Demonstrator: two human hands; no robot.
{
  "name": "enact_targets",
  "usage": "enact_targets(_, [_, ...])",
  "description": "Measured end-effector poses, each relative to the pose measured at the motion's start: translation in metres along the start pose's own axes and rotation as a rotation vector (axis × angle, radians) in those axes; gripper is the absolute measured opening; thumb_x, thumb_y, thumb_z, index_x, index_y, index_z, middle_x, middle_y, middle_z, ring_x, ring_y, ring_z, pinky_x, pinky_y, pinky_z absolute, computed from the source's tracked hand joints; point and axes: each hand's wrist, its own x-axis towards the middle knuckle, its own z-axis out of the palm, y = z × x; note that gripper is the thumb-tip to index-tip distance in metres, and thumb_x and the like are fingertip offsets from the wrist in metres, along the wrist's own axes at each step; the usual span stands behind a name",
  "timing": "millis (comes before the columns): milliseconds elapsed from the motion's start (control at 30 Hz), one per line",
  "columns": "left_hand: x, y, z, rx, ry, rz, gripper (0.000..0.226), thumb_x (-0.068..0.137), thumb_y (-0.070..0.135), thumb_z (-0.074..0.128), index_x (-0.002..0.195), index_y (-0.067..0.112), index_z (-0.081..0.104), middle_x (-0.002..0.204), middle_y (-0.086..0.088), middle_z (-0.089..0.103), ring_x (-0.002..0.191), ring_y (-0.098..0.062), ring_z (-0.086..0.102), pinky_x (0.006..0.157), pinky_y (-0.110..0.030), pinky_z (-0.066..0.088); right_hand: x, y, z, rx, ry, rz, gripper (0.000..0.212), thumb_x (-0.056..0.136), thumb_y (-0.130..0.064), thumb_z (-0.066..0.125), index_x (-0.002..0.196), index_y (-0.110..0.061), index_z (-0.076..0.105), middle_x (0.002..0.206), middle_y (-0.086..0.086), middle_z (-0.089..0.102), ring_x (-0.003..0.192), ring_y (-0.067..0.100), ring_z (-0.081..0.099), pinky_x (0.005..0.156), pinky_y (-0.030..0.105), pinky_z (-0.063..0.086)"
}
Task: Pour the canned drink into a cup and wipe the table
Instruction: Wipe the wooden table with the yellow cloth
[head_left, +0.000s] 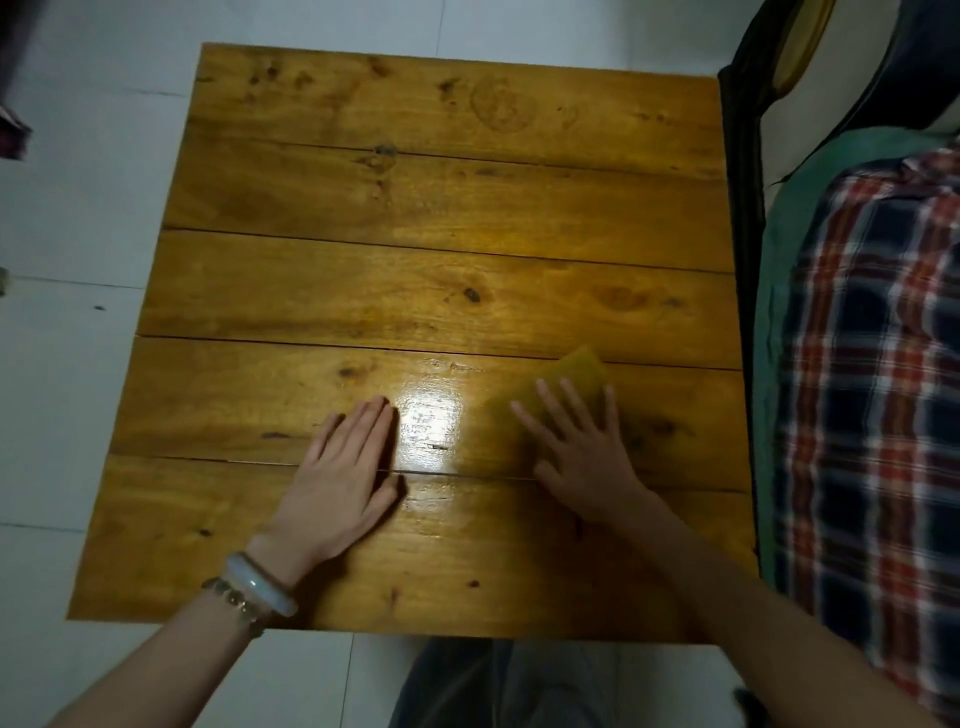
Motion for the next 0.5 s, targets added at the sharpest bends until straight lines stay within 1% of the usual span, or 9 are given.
enact_targets(100, [0.0,0.004,0.009,-0.011,0.002,0.013,0.071,0.094,0.05,0.017,0.148,0.004,0.018,0.156,-0.013,0.018,0.144,-0.025,0.014,0.116,-0.042,0.008,0.024,0.042,-0.005,0.022,-0.011,0.224,0.064,0.085,-0.054,0.013,0.145,-0.038,-0.004,0.158,0.004,-0.002,0.144,0.03,-0.002,0.106,0.068,-0.002])
enact_targets(133, [0.0,0.005,0.012,-0.01,0.011,-0.001,0.072,0.093,0.051,0.016,0.149,0.006,0.016,0.157,-0.012,0.016,0.145,-0.025,0.013,0.117,-0.042,0.007,0.039,0.045,-0.008,0.025,-0.012,0.293,0.063,0.086,-0.055,0.009,0.144,-0.038,-0.009,0.157,0.005,-0.008,0.144,0.03,-0.008,0.106,0.067,-0.005])
enact_targets(200, [0.003,0.004,0.016,-0.002,0.015,-0.037,0.075,0.092,0.056,0.011,0.15,0.01,0.008,0.158,-0.01,0.01,0.146,-0.023,0.008,0.119,-0.041,0.005,0.073,0.031,-0.013,0.065,-0.013,0.362,0.063,0.09,-0.054,0.017,0.145,-0.037,-0.009,0.157,0.006,-0.012,0.143,0.032,-0.012,0.104,0.066,-0.012])
enact_targets(233, [0.004,0.004,0.016,-0.008,0.018,-0.053,0.076,0.091,0.059,0.01,0.151,0.012,0.006,0.158,-0.01,0.01,0.146,-0.023,0.008,0.119,-0.04,0.004,0.084,0.016,-0.015,0.074,-0.019,0.324,0.065,0.091,-0.053,0.022,0.145,-0.037,-0.008,0.156,0.007,-0.012,0.143,0.033,-0.011,0.103,0.065,-0.014])
enact_targets(267, [0.005,0.004,0.016,-0.016,0.024,-0.065,0.077,0.09,0.06,0.012,0.151,0.013,0.006,0.158,-0.01,0.012,0.146,-0.024,0.01,0.118,-0.04,0.004,0.089,-0.002,-0.015,0.056,-0.021,0.242,0.066,0.09,-0.054,0.024,0.146,-0.037,-0.006,0.156,0.008,-0.012,0.143,0.034,-0.01,0.102,0.065,-0.015])
enact_targets(367, [0.005,0.003,0.012,-0.01,0.012,-0.069,0.082,0.089,0.065,0.016,0.151,0.012,0.012,0.157,-0.012,0.017,0.145,-0.025,0.016,0.118,-0.041,0.007,0.067,-0.056,-0.004,-0.013,-0.036,-0.071,0.068,0.085,-0.059,0.016,0.147,-0.035,0.002,0.155,0.008,-0.009,0.143,0.036,-0.004,0.103,0.068,-0.014])
enact_targets(400, [0.004,0.003,0.01,-0.001,-0.003,-0.059,0.084,0.088,0.068,0.016,0.151,0.012,0.012,0.157,-0.011,0.016,0.145,-0.025,0.015,0.118,-0.041,0.008,0.053,-0.067,0.0,-0.023,-0.042,-0.159,0.068,0.084,-0.059,0.019,0.147,-0.035,0.006,0.156,0.009,-0.003,0.143,0.036,0.0,0.104,0.069,-0.01])
enact_targets(433, [0.003,0.003,0.009,0.009,-0.02,-0.045,0.086,0.087,0.07,0.016,0.151,0.012,0.011,0.157,-0.011,0.015,0.145,-0.025,0.014,0.118,-0.042,0.008,0.036,-0.071,0.004,-0.043,-0.051,-0.24,0.069,0.084,-0.058,0.024,0.147,-0.034,0.011,0.156,0.009,0.005,0.143,0.036,0.006,0.105,0.07,-0.003])
enact_targets(500, [0.002,0.005,0.007,0.045,-0.056,0.003,0.087,0.087,0.072,0.018,0.151,0.012,0.012,0.157,-0.011,0.015,0.145,-0.025,0.014,0.118,-0.043,0.01,0.002,-0.057,0.009,-0.113,-0.072,-0.357,0.071,0.08,-0.057,0.033,0.145,-0.035,0.019,0.154,0.007,0.019,0.141,0.033,0.019,0.105,0.07,0.012])
